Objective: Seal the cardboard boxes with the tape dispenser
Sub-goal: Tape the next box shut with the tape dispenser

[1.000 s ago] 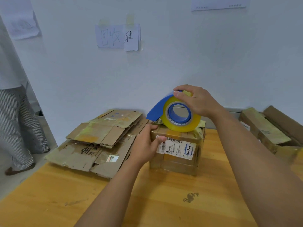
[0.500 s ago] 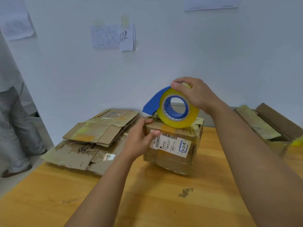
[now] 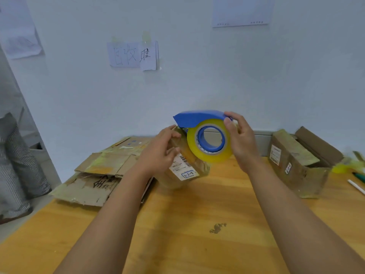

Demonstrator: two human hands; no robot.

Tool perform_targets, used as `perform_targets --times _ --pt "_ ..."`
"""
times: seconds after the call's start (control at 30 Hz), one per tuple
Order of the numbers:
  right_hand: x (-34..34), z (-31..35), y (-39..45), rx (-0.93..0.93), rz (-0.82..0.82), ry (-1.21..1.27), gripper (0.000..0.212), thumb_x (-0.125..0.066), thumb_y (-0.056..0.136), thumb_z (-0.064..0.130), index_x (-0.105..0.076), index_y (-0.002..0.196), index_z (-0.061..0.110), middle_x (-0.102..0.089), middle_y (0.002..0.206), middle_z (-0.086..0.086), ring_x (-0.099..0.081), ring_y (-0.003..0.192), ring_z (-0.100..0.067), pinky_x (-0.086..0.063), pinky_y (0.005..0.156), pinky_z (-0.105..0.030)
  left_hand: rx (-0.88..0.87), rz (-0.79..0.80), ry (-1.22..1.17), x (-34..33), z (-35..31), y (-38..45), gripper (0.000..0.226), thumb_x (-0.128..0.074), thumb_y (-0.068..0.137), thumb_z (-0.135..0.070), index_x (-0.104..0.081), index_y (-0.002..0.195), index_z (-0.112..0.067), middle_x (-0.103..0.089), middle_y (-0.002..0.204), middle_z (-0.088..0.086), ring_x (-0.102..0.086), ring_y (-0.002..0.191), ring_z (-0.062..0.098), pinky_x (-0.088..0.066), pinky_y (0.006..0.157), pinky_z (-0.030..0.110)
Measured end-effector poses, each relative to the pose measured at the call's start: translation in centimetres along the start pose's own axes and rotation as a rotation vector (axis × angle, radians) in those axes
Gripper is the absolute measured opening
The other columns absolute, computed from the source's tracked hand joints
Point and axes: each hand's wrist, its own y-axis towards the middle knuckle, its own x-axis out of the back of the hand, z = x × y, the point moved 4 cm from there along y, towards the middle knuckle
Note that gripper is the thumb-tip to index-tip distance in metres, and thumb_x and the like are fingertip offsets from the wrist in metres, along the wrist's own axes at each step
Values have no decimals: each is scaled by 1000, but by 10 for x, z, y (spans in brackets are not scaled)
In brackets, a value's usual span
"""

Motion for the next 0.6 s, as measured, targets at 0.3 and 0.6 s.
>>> perform_targets --times 0.3,0.6 --pt "29 -46 -41 -131 -44 85 19 -62 95 37 -62 113 44 -65 116 6 -62 105 -8 -48 80 -18 46 -33 125 -57 11 1 23 -52 99 -35 -43 119 -30 -63 118 -8 -61 99 13 -42 69 24" --pt "51 -78 -76 -224 -79 181 42 -67 78 53 -60 119 44 -63 124 -5 -62 114 -29 -50 99 -58 -25 108 293 -93 -4 7 57 -47 95 -31 -36 151 -33 -42 152 -13 -36 138 14 -30 110 35"
